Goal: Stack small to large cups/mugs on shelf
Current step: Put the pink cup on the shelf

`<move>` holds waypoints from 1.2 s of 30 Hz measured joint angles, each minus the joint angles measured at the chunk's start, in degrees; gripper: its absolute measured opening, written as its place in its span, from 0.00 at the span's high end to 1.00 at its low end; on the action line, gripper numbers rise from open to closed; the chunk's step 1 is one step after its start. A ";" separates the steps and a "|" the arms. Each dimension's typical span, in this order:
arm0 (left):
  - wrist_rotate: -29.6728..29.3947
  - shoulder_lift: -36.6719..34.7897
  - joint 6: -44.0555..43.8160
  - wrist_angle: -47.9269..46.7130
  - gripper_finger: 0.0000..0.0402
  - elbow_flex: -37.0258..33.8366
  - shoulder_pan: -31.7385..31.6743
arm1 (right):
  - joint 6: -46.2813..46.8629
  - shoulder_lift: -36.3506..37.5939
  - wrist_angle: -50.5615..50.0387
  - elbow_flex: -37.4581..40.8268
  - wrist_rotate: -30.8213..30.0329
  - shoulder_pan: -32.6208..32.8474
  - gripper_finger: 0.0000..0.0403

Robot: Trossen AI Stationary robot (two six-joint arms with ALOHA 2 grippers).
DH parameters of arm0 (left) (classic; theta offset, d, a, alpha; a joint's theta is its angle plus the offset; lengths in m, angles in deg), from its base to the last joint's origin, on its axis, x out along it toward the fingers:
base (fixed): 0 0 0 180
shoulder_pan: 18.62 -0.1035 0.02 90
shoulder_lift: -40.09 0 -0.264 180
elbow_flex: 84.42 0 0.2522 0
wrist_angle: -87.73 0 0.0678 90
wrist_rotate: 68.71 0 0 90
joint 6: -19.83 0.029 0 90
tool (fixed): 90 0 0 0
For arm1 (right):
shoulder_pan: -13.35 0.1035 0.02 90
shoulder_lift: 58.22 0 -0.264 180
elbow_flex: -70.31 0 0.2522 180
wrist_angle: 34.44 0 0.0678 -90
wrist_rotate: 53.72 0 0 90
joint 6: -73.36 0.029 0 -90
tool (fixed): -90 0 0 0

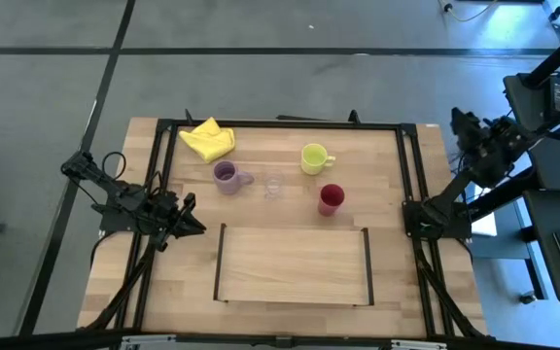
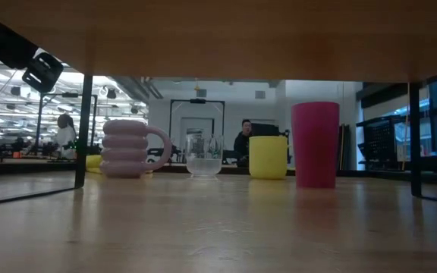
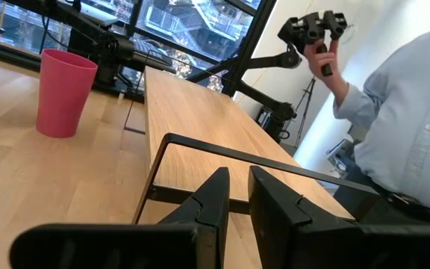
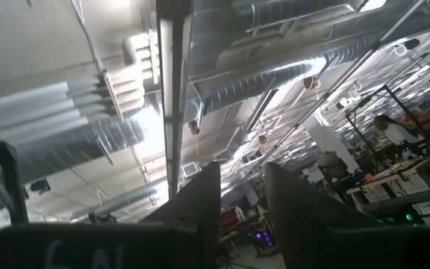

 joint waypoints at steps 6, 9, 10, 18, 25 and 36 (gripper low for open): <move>0.00 -0.01 0.00 0.00 0.88 -0.02 0.00 | 2.51 0.00 -2.51 -1.06 1.29 0.00 0.73; 0.00 -0.02 0.00 0.00 0.88 -0.02 0.00 | 2.86 -0.03 -5.10 -0.46 -8.14 0.00 0.73; 0.00 -0.02 0.00 0.02 0.88 -0.02 0.00 | 4.40 -0.05 -5.57 -0.32 -12.56 0.00 0.73; 0.02 0.00 0.00 0.02 0.88 -0.02 0.02 | 17.04 -1.38 -17.88 2.59 -21.05 0.00 0.73; 0.00 -0.01 0.00 0.00 0.88 -0.02 0.01 | 28.39 -10.20 -24.27 3.71 -26.04 0.02 0.73; 0.00 -0.02 0.00 0.01 0.88 0.00 0.00 | 13.06 -30.99 -25.75 -18.92 -30.09 0.00 0.73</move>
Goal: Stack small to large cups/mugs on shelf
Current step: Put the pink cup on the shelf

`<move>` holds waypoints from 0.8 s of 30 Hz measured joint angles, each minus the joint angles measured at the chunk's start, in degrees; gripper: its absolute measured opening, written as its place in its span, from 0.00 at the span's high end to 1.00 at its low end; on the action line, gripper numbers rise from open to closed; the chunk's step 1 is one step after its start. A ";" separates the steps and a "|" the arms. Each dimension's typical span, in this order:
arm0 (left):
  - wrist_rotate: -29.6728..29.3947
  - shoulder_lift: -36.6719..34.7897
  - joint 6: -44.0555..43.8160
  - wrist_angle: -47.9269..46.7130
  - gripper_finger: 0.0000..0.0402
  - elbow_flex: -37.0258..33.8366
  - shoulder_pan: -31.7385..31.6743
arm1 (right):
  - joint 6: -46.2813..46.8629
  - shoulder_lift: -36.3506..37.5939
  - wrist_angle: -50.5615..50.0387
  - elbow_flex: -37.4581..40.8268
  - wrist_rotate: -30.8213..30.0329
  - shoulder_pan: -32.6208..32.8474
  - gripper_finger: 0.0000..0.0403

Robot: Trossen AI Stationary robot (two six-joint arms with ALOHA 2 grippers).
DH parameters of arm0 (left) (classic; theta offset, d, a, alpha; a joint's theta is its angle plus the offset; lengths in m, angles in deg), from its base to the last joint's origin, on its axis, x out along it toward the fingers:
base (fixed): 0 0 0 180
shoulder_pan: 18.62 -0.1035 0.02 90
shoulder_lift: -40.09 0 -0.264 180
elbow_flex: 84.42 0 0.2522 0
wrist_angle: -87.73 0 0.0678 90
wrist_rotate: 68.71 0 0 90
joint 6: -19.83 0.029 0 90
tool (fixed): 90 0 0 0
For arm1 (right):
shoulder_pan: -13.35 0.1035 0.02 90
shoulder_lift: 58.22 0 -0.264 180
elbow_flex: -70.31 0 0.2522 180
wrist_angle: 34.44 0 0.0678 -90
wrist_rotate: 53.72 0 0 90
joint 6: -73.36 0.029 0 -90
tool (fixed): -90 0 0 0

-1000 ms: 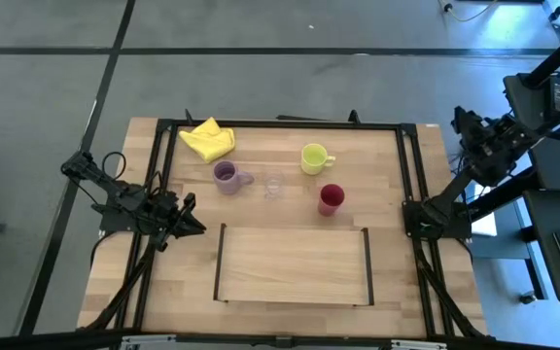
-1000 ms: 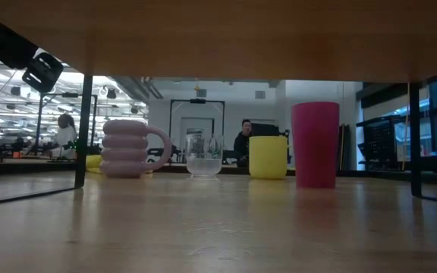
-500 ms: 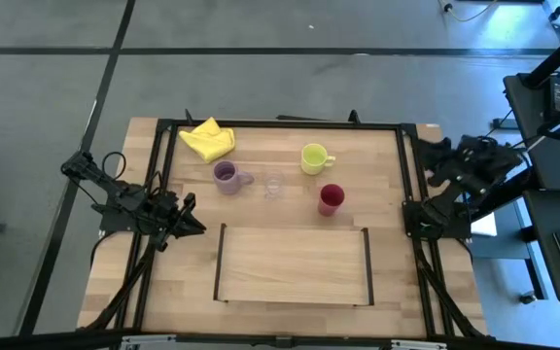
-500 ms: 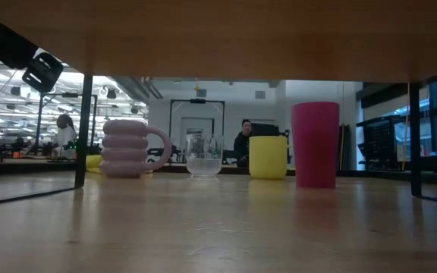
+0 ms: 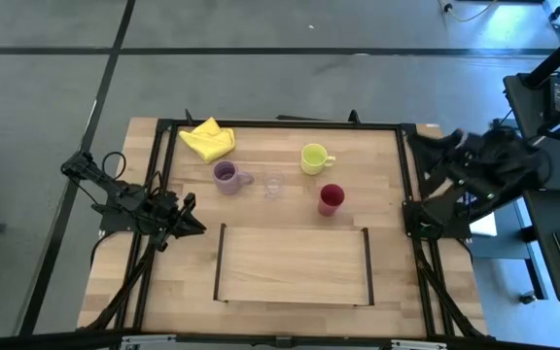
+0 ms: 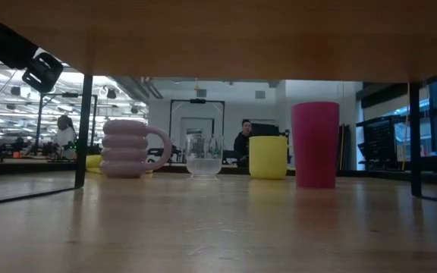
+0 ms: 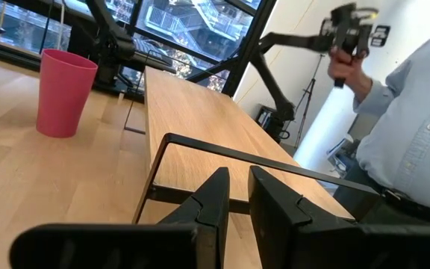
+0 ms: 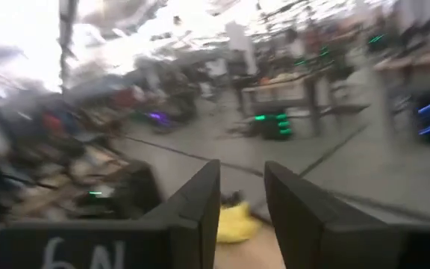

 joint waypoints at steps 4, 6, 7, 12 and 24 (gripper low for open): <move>0.00 0.00 -0.01 0.00 0.88 0.00 0.01 | -7.23 -4.96 -9.65 -9.39 -6.92 0.00 0.73; 0.00 0.00 0.00 -0.01 0.88 -0.02 0.02 | -7.21 -6.10 -12.67 -11.24 -7.23 0.00 0.73; 0.00 0.01 -0.01 -0.01 0.88 -0.01 0.02 | -6.81 -6.38 -13.07 -11.48 -6.64 0.00 0.73; 0.00 0.02 0.00 -0.01 0.88 -0.02 0.00 | 5.24 -6.16 -19.00 -9.52 12.81 -1.47 0.73; 0.00 0.00 0.00 -0.01 0.88 0.00 0.01 | 4.72 -3.49 -14.10 -11.36 68.64 -11.49 0.73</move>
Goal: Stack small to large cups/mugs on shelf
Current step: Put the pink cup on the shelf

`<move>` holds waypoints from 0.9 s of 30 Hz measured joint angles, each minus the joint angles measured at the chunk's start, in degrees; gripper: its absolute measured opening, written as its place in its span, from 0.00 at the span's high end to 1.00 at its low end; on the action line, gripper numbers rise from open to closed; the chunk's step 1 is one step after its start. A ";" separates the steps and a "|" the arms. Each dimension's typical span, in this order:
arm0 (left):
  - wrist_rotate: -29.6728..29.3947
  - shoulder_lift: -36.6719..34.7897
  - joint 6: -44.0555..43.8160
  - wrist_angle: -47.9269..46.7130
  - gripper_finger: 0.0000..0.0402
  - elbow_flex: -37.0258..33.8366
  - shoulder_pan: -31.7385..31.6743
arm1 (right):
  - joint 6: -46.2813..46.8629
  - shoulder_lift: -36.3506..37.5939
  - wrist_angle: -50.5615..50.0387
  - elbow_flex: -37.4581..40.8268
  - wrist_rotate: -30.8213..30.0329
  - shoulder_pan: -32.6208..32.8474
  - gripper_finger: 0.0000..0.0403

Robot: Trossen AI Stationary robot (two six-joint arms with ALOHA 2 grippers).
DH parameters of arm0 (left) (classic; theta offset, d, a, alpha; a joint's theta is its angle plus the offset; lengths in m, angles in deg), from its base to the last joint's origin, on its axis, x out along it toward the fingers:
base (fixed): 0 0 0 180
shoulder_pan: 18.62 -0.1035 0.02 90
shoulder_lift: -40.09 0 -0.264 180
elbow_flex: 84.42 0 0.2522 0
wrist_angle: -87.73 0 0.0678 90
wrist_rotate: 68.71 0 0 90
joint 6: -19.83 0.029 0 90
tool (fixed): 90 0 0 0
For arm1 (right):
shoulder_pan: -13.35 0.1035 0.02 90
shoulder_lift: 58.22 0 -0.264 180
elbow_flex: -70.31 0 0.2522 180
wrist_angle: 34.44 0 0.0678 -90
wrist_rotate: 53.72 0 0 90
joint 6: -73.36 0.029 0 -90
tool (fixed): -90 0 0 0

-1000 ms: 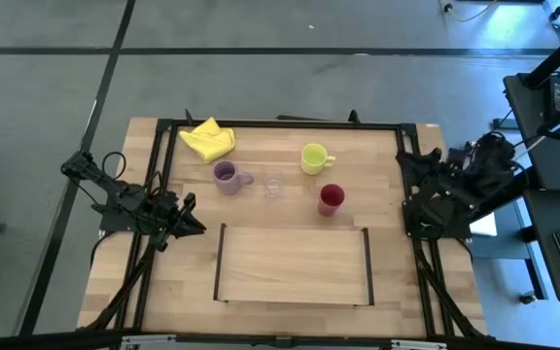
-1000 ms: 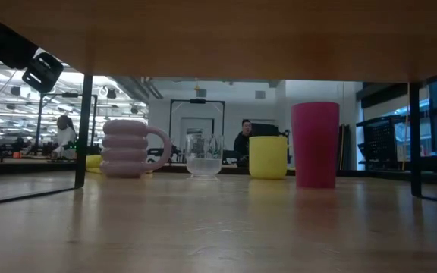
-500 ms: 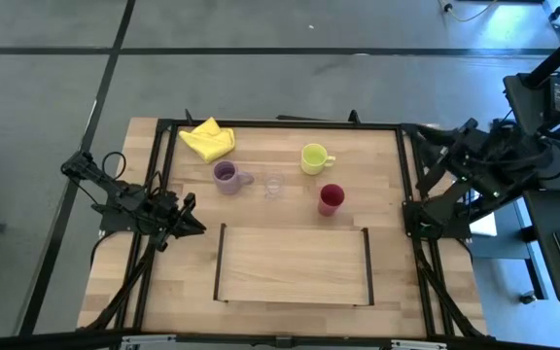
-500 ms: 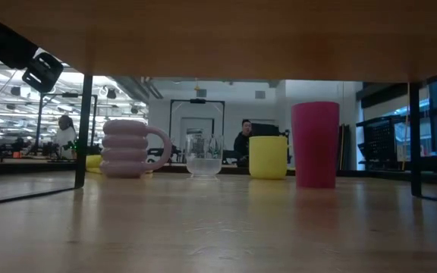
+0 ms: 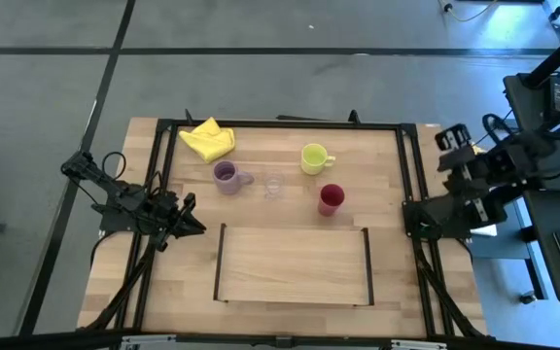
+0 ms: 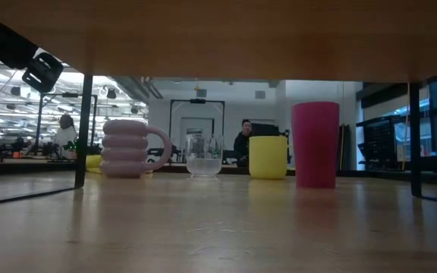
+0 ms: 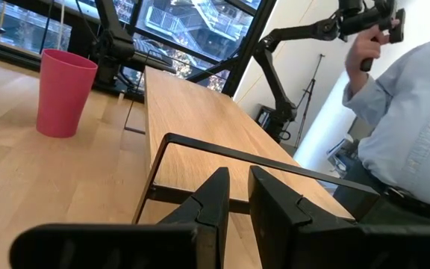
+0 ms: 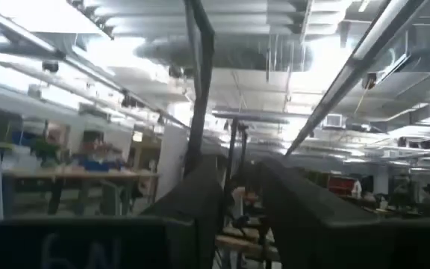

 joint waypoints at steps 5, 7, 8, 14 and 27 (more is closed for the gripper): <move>0.00 0.02 -0.02 0.01 0.88 -0.01 0.01 | 4.45 -1.43 -6.03 -0.33 12.87 -5.45 0.73; 0.00 0.00 0.00 0.00 0.88 -0.01 0.01 | 6.08 -3.10 -6.07 -0.33 15.34 -8.03 0.73; 0.00 0.00 0.00 0.00 0.88 -0.01 -0.01 | 7.55 -4.02 -6.02 -0.35 14.83 -9.50 0.73; 0.02 0.02 -0.02 0.00 0.88 -0.01 -0.01 | 16.60 -11.35 -10.45 -0.24 10.47 -23.85 0.73; 0.00 0.01 0.00 0.00 0.88 -0.01 0.00 | 19.34 -34.07 -61.30 -41.15 11.22 -61.90 0.73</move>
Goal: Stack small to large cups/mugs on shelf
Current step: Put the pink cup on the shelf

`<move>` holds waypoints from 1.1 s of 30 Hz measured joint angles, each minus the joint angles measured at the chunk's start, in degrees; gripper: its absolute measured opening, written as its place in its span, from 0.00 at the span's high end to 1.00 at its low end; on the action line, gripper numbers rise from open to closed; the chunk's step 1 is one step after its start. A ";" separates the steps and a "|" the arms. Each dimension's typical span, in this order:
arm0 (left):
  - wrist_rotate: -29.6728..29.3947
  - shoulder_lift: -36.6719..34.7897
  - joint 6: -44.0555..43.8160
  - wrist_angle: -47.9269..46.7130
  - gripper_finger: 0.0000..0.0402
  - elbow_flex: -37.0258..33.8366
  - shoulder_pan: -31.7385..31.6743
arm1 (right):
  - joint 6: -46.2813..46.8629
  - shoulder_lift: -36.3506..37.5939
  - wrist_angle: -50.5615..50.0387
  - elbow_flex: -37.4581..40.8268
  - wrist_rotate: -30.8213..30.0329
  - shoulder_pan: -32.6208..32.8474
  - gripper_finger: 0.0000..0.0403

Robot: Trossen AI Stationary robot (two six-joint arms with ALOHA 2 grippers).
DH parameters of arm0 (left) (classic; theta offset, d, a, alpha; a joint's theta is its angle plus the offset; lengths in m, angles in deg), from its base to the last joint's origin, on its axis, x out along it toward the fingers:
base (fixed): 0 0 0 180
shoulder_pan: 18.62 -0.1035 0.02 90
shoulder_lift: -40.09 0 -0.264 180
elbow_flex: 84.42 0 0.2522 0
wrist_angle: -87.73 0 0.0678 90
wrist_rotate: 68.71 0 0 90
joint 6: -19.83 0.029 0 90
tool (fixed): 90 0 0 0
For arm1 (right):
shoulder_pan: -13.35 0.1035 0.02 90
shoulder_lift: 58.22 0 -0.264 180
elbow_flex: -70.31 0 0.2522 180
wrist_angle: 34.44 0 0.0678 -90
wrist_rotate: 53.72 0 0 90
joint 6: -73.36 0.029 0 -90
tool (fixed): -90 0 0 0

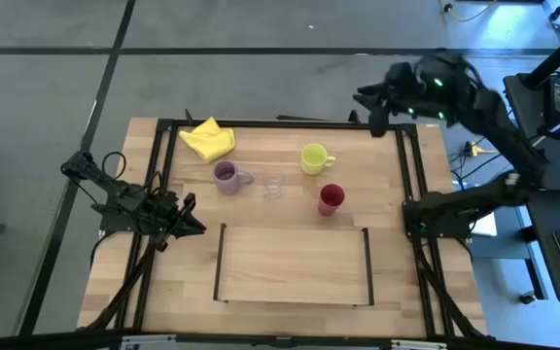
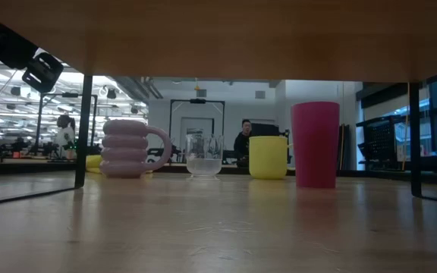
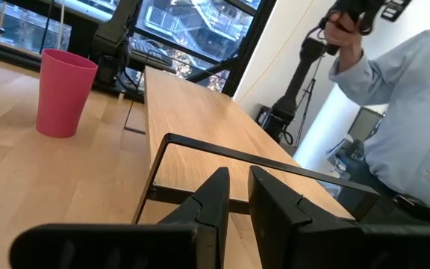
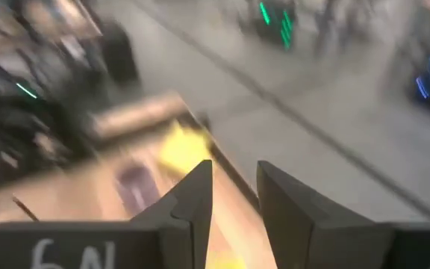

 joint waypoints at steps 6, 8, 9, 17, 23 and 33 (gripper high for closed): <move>0.01 0.00 -0.02 0.00 0.88 0.01 0.00 | 3.34 -12.63 -21.75 -10.83 -2.03 -2.89 0.73; 0.00 -0.01 0.00 0.00 0.88 0.00 0.00 | 4.66 -14.73 -26.82 -10.83 -2.19 -2.87 0.73; 0.02 -0.01 0.00 0.02 0.88 0.00 0.00 | 5.35 -15.61 -29.26 -10.31 -1.90 -2.84 0.73; 0.01 0.00 0.00 0.01 0.88 0.00 0.01 | 10.62 -15.40 -33.49 -4.57 5.97 2.67 0.73; 0.01 -0.01 0.00 0.00 0.88 0.00 0.01 | 21.05 -11.87 -32.87 2.02 7.38 10.52 0.73; 0.00 0.01 0.00 0.02 0.88 0.02 0.00 | 30.57 -9.94 -16.77 17.33 4.80 16.45 0.63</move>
